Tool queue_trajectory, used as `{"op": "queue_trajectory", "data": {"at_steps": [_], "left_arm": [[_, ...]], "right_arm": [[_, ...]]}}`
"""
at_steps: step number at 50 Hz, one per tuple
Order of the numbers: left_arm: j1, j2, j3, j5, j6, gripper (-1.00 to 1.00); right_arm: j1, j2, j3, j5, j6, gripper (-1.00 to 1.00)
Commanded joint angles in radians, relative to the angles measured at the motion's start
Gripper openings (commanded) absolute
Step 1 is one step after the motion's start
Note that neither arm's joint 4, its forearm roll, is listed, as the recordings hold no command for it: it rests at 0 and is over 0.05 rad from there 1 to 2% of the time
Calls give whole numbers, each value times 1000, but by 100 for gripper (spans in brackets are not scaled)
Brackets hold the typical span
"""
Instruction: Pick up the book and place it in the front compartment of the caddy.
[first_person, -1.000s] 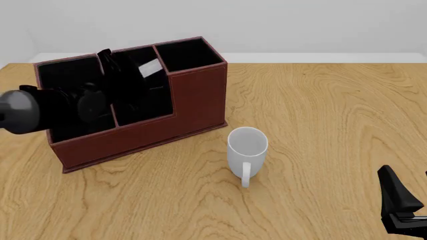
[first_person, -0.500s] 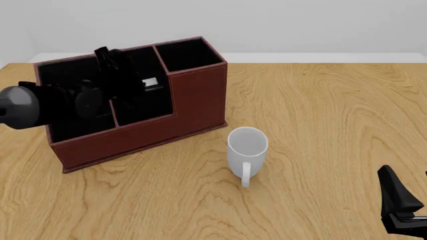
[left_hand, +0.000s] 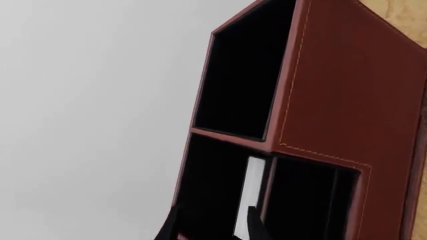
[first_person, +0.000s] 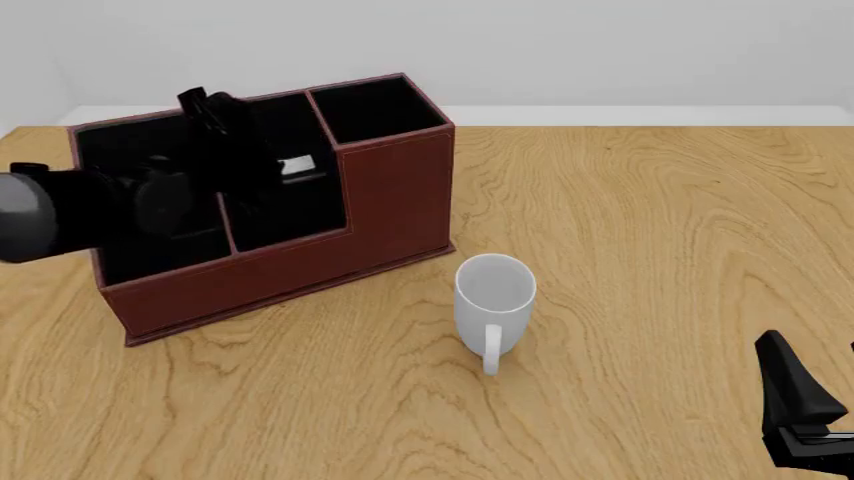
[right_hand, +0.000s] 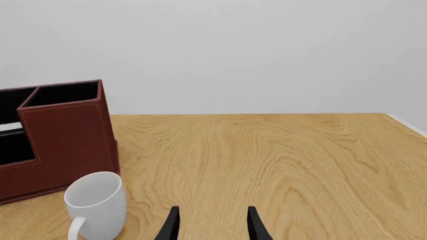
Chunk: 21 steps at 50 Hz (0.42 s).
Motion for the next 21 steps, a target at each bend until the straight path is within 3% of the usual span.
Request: {"op": "queue_trajectory", "data": {"at_steps": [1,8,21], "left_arm": [[-7,-70,28,31,-4,100],[-27,-171,86,62,-15,100],[-78,-442,273,119,-35,100]], "right_arm": [[0,0,0,0,0,100],[0,0,0,0,0,100],[0,0,0,0,0,100]]}}
